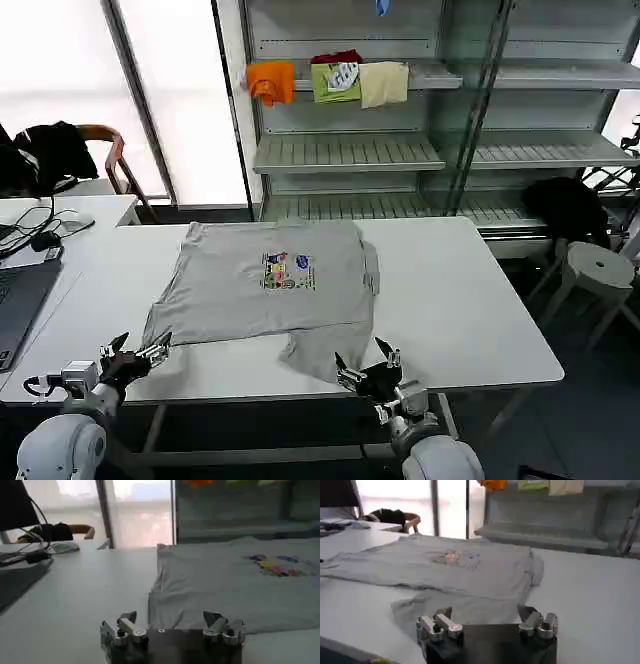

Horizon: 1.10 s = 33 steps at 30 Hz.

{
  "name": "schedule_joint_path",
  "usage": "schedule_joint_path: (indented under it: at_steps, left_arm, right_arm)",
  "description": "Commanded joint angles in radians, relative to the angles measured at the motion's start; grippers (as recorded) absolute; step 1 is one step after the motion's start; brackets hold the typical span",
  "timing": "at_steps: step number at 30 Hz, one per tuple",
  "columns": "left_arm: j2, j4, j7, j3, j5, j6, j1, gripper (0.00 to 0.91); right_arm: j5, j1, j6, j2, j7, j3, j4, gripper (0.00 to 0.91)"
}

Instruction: Fold and organize the clothes.

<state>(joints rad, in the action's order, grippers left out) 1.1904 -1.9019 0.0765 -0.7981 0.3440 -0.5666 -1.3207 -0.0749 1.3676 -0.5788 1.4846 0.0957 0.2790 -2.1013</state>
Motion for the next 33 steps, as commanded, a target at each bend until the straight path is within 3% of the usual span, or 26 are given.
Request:
schedule_joint_path:
  at_steps: [1, 4, 6, 8, 10, 12, 14, 19, 21, 22, 23, 24, 25, 33]
  left_arm:
    - [-0.002, 0.020, -0.001, 0.001, -0.005, -0.001, -0.006, 0.846]
    - [0.000, 0.040, -0.001, -0.001, -0.004, 0.005, 0.008, 0.836]
    - [-0.004, 0.049, -0.001, -0.003, -0.002, 0.008, 0.014, 0.746]
    - [-0.007, 0.062, -0.001, -0.008, -0.001, 0.010, 0.021, 0.605]
    - [-0.014, 0.068, 0.001, -0.016, 0.005, 0.016, 0.025, 0.353]
    - [-0.021, 0.071, 0.002, -0.020, 0.008, 0.017, 0.024, 0.252]
    - [-0.026, 0.074, 0.006, -0.020, 0.008, 0.019, 0.021, 0.171]
    - [-0.023, 0.074, 0.014, -0.015, 0.006, 0.024, 0.006, 0.141]
    - [-0.019, 0.069, 0.019, -0.010, 0.004, 0.027, 0.000, 0.141]
    - [-0.016, 0.066, 0.021, -0.008, 0.003, 0.028, -0.003, 0.131]
    - [-0.014, 0.063, 0.024, -0.006, 0.002, 0.029, -0.006, 0.111]
    - [-0.011, 0.059, 0.025, -0.004, 0.001, 0.032, -0.008, 0.071]
    - [-0.009, 0.058, 0.026, -0.001, 0.000, 0.033, -0.010, 0.030]
    - [0.005, 0.054, 0.031, 0.006, 0.002, 0.036, -0.012, 0.010]
  right_arm:
    - [-0.019, 0.026, 0.000, -0.005, -0.009, -0.011, -0.008, 0.907]
    - [-0.017, 0.023, 0.000, 0.005, -0.011, -0.004, 0.007, 0.907]
    - [-0.016, 0.022, 0.000, 0.007, -0.010, -0.003, 0.012, 0.867]
    - [-0.016, 0.021, 0.000, 0.011, -0.010, -0.004, 0.017, 0.836]
    - [-0.016, 0.022, 0.000, 0.015, -0.011, -0.005, 0.022, 0.796]
    - [-0.016, 0.024, 0.000, 0.016, -0.011, -0.006, 0.028, 0.786]
    - [-0.017, 0.026, 0.000, 0.017, -0.009, -0.006, 0.033, 0.665]
    - [-0.018, 0.025, 0.000, 0.019, -0.009, -0.009, 0.044, 0.595]
    - [-0.018, 0.025, 0.000, 0.020, -0.008, -0.012, 0.046, 0.443]
    - [-0.018, 0.026, 0.000, 0.020, -0.007, -0.012, 0.048, 0.292]
    - [-0.018, 0.026, 0.000, 0.019, -0.006, -0.013, 0.050, 0.202]
    - [-0.018, 0.026, 0.000, 0.018, -0.006, -0.014, 0.051, 0.202]
    - [-0.018, 0.025, 0.000, 0.017, -0.006, -0.015, 0.055, 0.000]
    - [-0.007, 0.027, 0.026, 0.026, -0.001, -0.014, 0.050, 0.000]
